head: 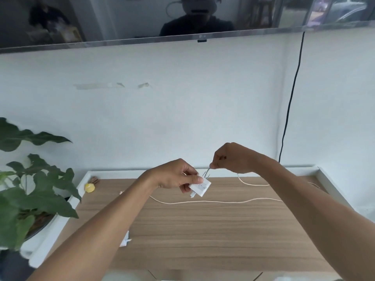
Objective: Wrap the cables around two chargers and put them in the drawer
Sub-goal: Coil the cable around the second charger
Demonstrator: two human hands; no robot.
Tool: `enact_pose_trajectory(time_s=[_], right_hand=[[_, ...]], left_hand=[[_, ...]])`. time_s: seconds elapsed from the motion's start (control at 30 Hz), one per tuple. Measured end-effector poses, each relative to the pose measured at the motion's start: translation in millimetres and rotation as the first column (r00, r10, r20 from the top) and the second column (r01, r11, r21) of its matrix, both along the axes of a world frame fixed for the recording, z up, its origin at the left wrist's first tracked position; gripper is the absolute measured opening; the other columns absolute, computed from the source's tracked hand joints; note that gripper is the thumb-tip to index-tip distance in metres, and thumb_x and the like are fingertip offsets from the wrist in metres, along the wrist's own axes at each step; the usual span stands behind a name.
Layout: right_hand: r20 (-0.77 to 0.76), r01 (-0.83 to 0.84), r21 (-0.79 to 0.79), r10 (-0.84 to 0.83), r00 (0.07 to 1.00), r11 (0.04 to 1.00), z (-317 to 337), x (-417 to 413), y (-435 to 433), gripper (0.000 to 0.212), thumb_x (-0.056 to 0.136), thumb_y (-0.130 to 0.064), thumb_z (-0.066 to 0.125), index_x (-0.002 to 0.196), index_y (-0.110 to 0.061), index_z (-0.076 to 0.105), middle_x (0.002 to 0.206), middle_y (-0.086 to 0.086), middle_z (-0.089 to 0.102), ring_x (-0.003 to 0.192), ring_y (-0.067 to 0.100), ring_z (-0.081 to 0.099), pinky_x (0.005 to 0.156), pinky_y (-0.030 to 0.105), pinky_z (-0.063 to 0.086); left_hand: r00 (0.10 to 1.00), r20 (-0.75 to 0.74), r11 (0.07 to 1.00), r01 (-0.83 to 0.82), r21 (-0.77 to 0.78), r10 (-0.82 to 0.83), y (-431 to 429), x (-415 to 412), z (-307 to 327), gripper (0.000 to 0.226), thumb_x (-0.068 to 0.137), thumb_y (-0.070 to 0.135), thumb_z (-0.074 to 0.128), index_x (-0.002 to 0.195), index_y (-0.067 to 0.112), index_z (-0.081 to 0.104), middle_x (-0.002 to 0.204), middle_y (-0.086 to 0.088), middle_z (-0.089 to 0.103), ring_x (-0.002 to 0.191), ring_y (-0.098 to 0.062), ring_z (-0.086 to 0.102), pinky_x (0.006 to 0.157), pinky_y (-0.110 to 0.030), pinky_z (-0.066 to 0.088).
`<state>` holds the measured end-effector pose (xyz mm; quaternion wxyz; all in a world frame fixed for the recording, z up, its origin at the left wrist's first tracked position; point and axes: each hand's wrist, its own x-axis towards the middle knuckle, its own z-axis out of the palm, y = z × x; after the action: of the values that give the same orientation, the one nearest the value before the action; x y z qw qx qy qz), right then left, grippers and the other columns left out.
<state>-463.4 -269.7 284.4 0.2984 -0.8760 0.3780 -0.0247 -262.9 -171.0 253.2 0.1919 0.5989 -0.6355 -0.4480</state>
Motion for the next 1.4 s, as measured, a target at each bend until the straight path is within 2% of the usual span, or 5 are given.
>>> enact_pose_trajectory(time_s=[0.2,0.47,0.77,1.0,1.4], right_hand=[[0.017,0.023,-0.181,-0.02,1.0,0.983,-1.1,14.2,24.5,0.028,0.094,-0.029,0.05,0.088,-0.009,0.068,0.079,0.008,0.067,0.068,0.025,0.057,0.063,0.037,0.048],[0.416,0.163,-0.365,0.004,0.909,0.917,-43.6,12.9,65.1,0.024,0.097,-0.025,0.047,0.079,-0.016,0.062,0.066,-0.003,0.054,0.059,0.017,0.043,0.059,0.04,0.047],[0.686,0.241,-0.094,-0.113,0.719,0.966,-79.3,-4.2,65.3,0.012,0.094,-0.02,0.058,0.087,-0.02,0.068,0.065,-0.008,0.059,0.05,0.006,0.043,0.051,0.014,0.034],[0.578,0.164,-0.053,-0.104,0.809,0.985,-65.8,-18.2,46.3,0.044,0.094,-0.019,0.057,0.068,-0.054,0.06,0.056,-0.02,0.056,0.052,0.003,0.046,0.053,0.011,0.034],[0.074,0.071,-0.036,-0.068,0.995,0.997,-5.0,-8.1,23.7,0.021,0.091,-0.024,0.053,0.083,-0.029,0.072,0.07,-0.012,0.063,0.074,0.014,0.063,0.07,0.031,0.05]], left_hand=[[0.975,0.148,0.978,-0.142,-0.15,0.164,-4.8,-3.4,-4.8,0.033,0.093,0.038,0.059,0.081,0.009,0.07,0.067,-0.005,0.07,0.058,-0.013,0.064,0.07,-0.032,0.055],[0.763,-0.352,0.808,-0.588,-0.027,0.543,-17.2,-2.7,-8.3,0.034,0.094,0.028,0.06,0.086,-0.004,0.07,0.068,-0.014,0.071,0.061,-0.022,0.067,0.066,-0.034,0.061],[0.782,-0.505,0.905,-0.425,-0.004,0.365,-4.4,-23.1,6.9,0.034,0.093,0.028,0.059,0.091,-0.005,0.067,0.067,-0.013,0.062,0.057,-0.02,0.061,0.06,-0.029,0.057],[0.915,-0.387,0.981,-0.166,-0.102,0.114,11.9,-23.2,20.5,0.03,0.089,0.032,0.059,0.09,0.005,0.072,0.074,-0.012,0.068,0.068,-0.024,0.062,0.064,-0.029,0.054],[0.989,-0.069,0.991,-0.132,-0.02,0.13,16.0,-22.3,8.0,0.026,0.084,0.026,0.073,0.096,0.003,0.073,0.078,-0.012,0.071,0.067,-0.021,0.065,0.067,-0.033,0.058]])
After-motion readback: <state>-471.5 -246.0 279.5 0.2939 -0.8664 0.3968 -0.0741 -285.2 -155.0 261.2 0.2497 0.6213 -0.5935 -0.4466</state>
